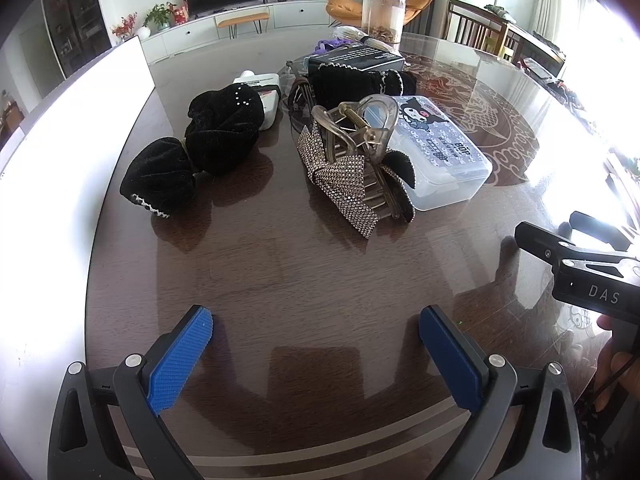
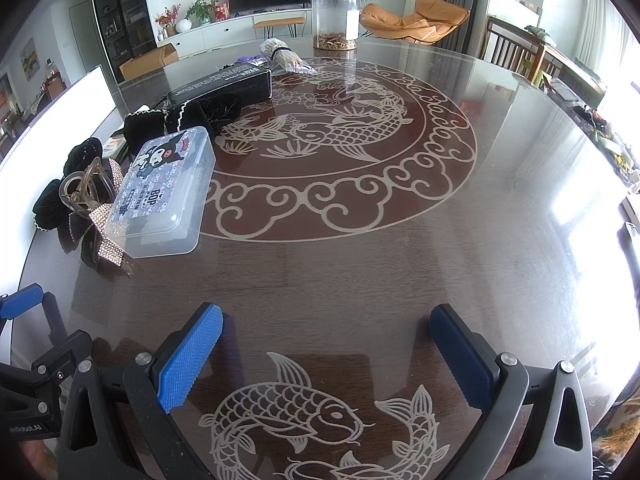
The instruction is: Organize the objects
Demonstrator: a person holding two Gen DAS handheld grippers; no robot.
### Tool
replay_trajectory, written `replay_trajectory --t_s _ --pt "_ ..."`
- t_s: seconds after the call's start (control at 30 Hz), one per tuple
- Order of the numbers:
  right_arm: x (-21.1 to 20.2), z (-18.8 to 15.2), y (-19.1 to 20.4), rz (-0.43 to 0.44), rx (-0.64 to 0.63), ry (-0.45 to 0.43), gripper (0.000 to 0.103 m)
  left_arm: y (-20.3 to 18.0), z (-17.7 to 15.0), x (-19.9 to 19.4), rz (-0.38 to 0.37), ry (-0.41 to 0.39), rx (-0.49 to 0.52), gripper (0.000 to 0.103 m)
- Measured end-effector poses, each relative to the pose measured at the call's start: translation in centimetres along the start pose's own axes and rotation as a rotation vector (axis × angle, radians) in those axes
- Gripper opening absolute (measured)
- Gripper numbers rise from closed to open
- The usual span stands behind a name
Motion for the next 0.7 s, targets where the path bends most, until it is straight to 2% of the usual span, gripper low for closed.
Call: replay_trajectory --t_s 0.7 --pt "0.00 -0.10 0.03 0.000 -0.001 -0.001 0.103 0.25 -0.99 -0.61 -0.007 0.023 0.008 0.103"
Point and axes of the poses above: each gripper's, at about its wrist camera, not at the fingertips, and x roughly the way its jaws point, y to its left, z to its top, the point moved 5 cm from there along x, roughly the way its jaws point, and after that the axes turned 1 degree about -y, right-handed, at the moved point
